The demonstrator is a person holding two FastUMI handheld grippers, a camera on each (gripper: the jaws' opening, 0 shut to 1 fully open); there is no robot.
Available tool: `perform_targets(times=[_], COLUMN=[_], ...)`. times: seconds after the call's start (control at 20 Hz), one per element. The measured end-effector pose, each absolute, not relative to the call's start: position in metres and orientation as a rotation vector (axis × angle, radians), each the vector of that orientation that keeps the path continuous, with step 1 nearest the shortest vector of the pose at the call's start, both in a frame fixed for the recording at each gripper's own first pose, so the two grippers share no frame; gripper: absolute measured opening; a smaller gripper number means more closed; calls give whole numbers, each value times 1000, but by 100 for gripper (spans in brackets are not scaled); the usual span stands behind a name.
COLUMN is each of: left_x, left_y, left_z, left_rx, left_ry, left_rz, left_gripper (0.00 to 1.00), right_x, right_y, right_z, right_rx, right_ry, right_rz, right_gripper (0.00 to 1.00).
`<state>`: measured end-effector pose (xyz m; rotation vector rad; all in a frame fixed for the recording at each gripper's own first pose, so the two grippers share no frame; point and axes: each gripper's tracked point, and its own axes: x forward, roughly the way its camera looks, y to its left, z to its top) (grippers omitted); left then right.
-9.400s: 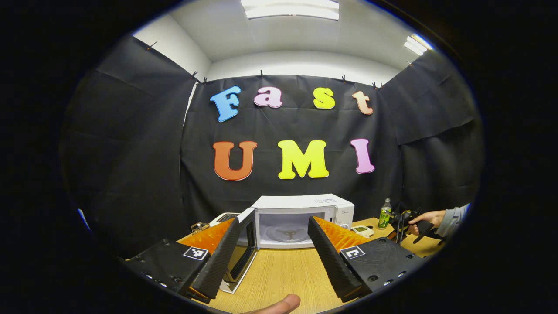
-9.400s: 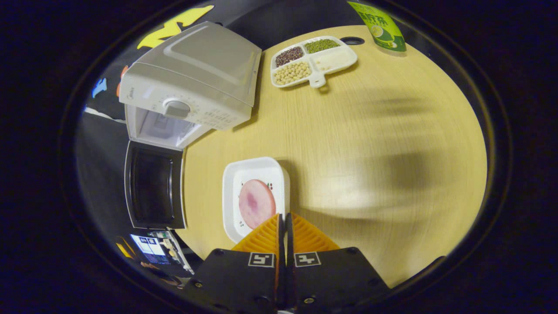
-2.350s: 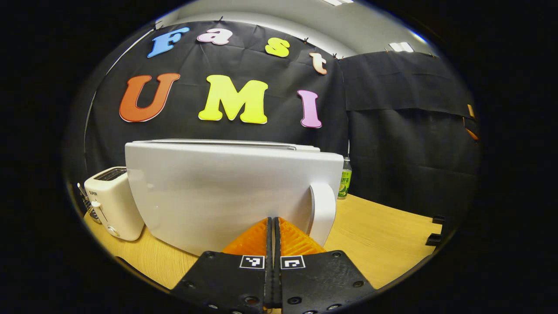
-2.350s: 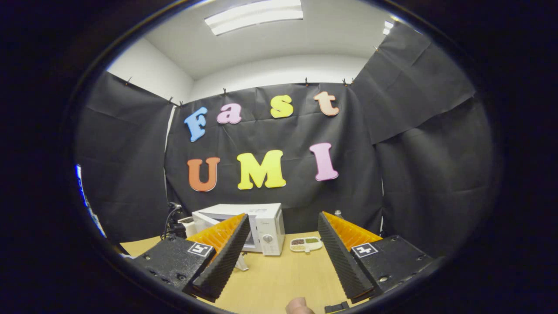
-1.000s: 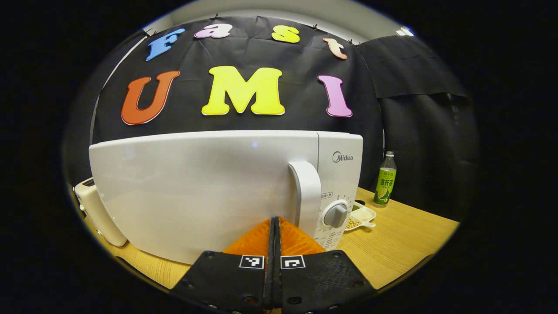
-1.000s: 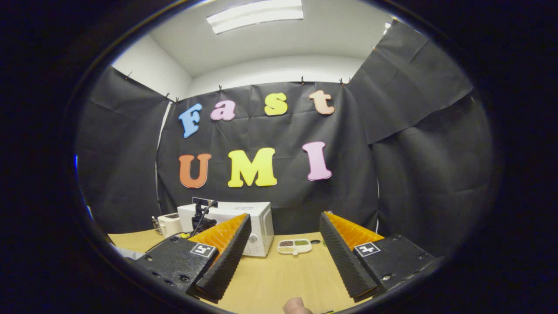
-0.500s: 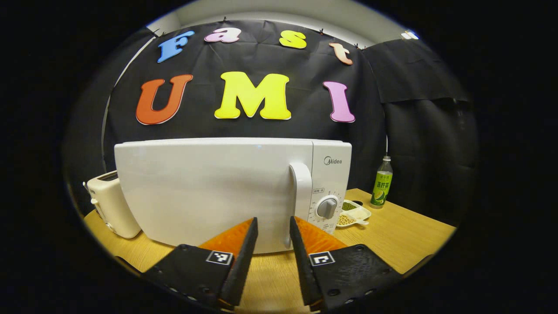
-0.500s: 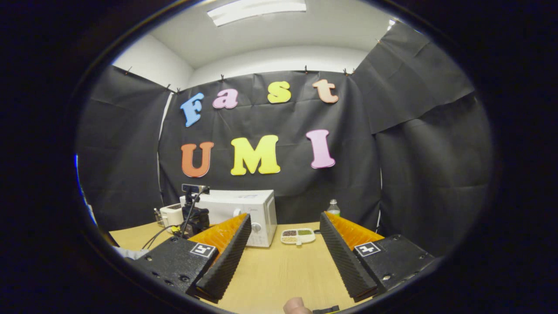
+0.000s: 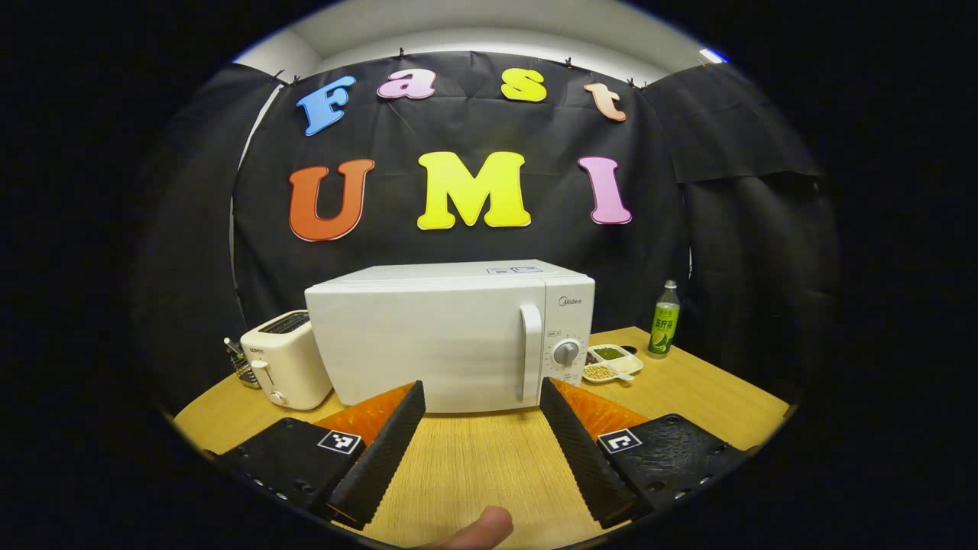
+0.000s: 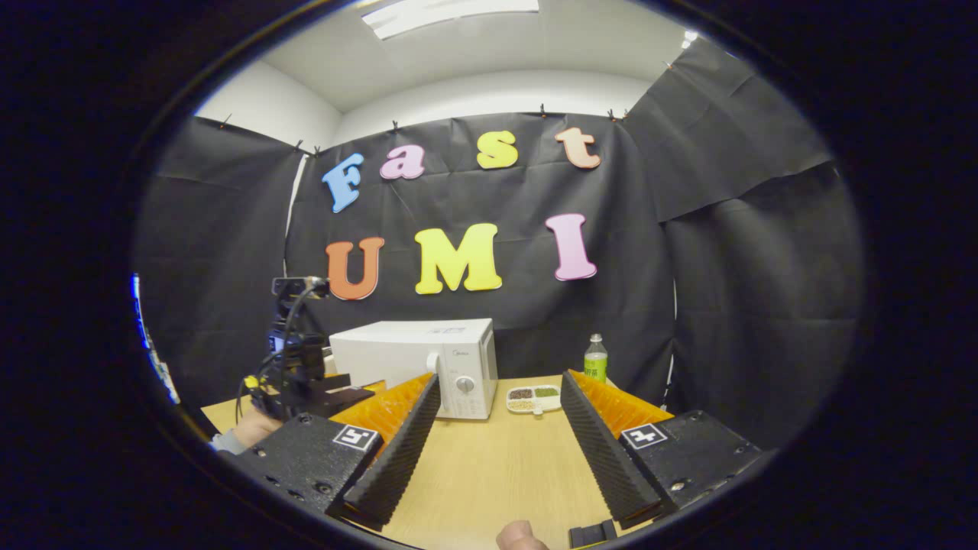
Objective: Open the microwave oven with the left hand, put the food in, and close the microwave oven.
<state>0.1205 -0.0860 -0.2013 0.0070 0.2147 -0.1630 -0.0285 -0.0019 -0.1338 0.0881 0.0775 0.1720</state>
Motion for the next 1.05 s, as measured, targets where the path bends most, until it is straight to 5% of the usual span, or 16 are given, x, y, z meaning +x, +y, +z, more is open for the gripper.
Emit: perform_targets(times=[0.1, 0.2, 0.35, 0.4, 0.5, 0.55, 0.6, 0.7, 0.85, 0.95, 1.05], left_x=[84, 55, 19, 9, -10, -17, -23, -36, -47, -55, -62], left_y=[-79, -71, -44, -36, -27, -26, -27, -24, -13, -10, -5], left_z=[-171, -142, -110, -101, -87, -82, -78, -71, -50, -39, -31], left_rx=[-34, -75, -46, -19, 17, 23, 29, 49, 33, 11, 12], left_ry=[185, 160, 124, 113, 98, 96, 96, 108, 90, 70, 45], left_rz=[-160, -145, -66, -45, -24, -22, -28, -24, 1, 11, 23], left_gripper=[96, 96, 96, 96, 95, 95, 94, 95, 96, 96, 96], right_x=[-30, -31, -32, -33, -36, -36, -36, -40, -47, -55, -61], right_y=[-1, 2, -5, -9, -13, -16, -17, -14, -20, -23, -23], right_z=[-129, -119, -102, -97, -82, -78, -73, -56, -30, -18, -16], right_rx=[107, 139, 153, 145, 133, 132, 131, 118, 109, 104, 78], right_ry=[86, 87, 65, 56, 23, 17, 13, -11, -62, -81, -80], right_rz=[166, 179, 165, 151, 133, 121, 113, 118, 96, 80, 70], right_gripper=[91, 100, 100, 91, 91, 100, 91, 100, 100, 91, 100])
